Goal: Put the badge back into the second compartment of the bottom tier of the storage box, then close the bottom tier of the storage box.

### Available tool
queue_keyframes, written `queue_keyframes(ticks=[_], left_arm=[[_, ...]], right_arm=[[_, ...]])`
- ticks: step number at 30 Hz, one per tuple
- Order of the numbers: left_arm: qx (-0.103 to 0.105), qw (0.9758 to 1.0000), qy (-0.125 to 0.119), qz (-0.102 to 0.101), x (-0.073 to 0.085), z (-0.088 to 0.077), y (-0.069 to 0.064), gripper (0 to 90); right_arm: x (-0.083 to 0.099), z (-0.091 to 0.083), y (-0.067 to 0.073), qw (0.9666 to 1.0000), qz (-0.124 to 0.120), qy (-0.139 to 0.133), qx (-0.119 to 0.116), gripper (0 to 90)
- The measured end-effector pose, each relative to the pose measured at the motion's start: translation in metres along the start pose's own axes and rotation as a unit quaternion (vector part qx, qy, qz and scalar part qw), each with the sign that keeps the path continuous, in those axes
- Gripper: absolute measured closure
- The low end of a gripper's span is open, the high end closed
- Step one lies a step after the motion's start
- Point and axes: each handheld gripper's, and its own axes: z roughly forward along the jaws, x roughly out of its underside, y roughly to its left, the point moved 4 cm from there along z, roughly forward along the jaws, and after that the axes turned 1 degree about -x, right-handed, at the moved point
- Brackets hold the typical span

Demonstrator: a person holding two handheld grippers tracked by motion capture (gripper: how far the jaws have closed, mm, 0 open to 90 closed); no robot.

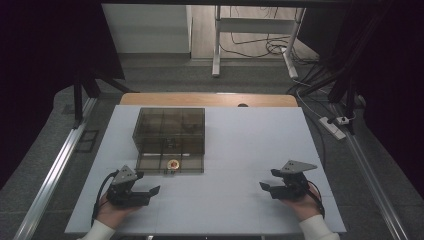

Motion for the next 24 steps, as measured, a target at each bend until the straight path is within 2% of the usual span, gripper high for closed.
queue_keyframes(ticks=[7,12,16,24], left_arm=[[0.025,0.9997,0.0,0.003,-0.005,0.001,-0.009,19.8],[0.034,0.9994,0.004,0.009,-0.008,0.004,-0.014,20.8],[0.032,0.9993,0.008,0.016,-0.007,0.006,-0.015,23.4],[0.025,0.9995,0.017,0.01,-0.003,0.012,-0.012,31.6]], right_arm=[[0.003,-0.001,-0.002,1.0,-0.006,0.003,0.002,31.3],[0.004,-0.001,-0.002,1.0,-0.004,0.001,0.005,31.3],[0.004,-0.001,-0.002,1.0,-0.006,0.003,0.006,31.3],[0.005,-0.001,-0.003,1.0,-0.006,0.004,0.006,31.1]])
